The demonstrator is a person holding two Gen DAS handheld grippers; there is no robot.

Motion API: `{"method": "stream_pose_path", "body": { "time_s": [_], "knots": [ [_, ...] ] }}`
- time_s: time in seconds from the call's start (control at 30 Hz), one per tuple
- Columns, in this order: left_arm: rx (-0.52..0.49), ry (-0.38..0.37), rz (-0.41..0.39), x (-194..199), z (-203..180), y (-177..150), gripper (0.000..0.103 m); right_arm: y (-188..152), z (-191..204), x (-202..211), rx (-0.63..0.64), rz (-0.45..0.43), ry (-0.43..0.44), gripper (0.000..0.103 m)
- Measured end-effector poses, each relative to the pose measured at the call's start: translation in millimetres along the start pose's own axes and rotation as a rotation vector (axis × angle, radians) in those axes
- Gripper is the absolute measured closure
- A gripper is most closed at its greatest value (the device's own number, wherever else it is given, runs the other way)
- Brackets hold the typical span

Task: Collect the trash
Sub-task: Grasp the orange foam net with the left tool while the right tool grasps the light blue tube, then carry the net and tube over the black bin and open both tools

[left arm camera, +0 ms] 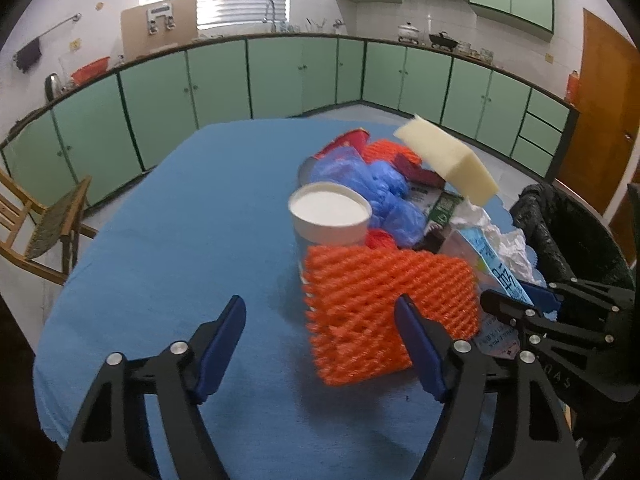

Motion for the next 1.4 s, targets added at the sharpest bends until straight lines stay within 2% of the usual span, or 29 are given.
{"method": "stream_pose_path", "body": {
  "time_s": [0.07,0.2,0.3,0.4,0.67,0.7,0.73,0.9,1.03,1.13,1.2,1.3,1.4],
  "knots": [
    [-0.002,-0.026,0.017,-2.9,-4.3,-2.1,0.04,-1.1,-0.2,1.9,0.0,0.003,-0.001,0.081],
    [0.011,-0.102,0.065,-11.3,-12.0,-9.3,0.062,-2.5,-1.8,7.7,0.006,0.0,-0.002,0.081],
    [0.011,-0.11,0.078,-12.8,-14.5,-12.9,0.082,-2.7,-5.6,13.9,0.002,-0.009,-0.009,0.081],
    [0.013,-0.129,0.067,-8.2,-15.3,-13.2,0.093,-3.0,-10.4,19.7,-0.015,-0.016,-0.003,0.081],
    [0.011,-0.12,-0.004,25.7,-14.9,0.3,0.094,0.9,-15.6,46.6,-0.015,-0.061,-0.011,0.081],
    [0.012,-0.118,-0.017,32.6,-14.8,3.0,0.094,1.8,-16.3,51.0,-0.015,-0.07,-0.01,0.097],
    [0.012,-0.119,-0.027,38.5,-14.8,5.4,0.094,2.6,-15.9,53.7,-0.013,-0.073,-0.002,0.102],
    [-0.014,-0.121,-0.061,58.2,-22.5,13.0,0.094,2.6,-18.0,62.0,0.006,-0.069,-0.004,0.103],
    [-0.039,-0.114,-0.045,53.6,-30.1,8.7,0.094,-12.0,-22.9,47.2,-0.027,-0.014,0.024,0.102],
    [-0.027,-0.122,-0.028,51.2,-31.1,3.4,0.094,-17.5,-24.6,51.3,-0.058,-0.021,0.034,0.094],
    [-0.031,-0.123,-0.03,52.9,-32.3,1.7,0.094,-14.8,-27.2,60.1,-0.081,-0.046,0.043,0.072],
    [-0.033,-0.125,-0.027,52.2,-31.9,0.6,0.094,-10.6,-30.8,67.8,-0.089,-0.061,0.016,0.064],
    [-0.029,-0.121,-0.023,50.1,-30.5,-3.0,0.094,-15.2,-34.9,60.4,-0.105,-0.026,0.001,0.061]
  ]
}}
Point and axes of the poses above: each gripper's, at about its wrist camera, not at the fingertips, and x roughly against the way its jaws point, z to its left, y to its top, the point moved 6 cm from there along -x, roughly the way its jaws point, and after that the axes turned 4 degrees about y, right-handed, at the moved point
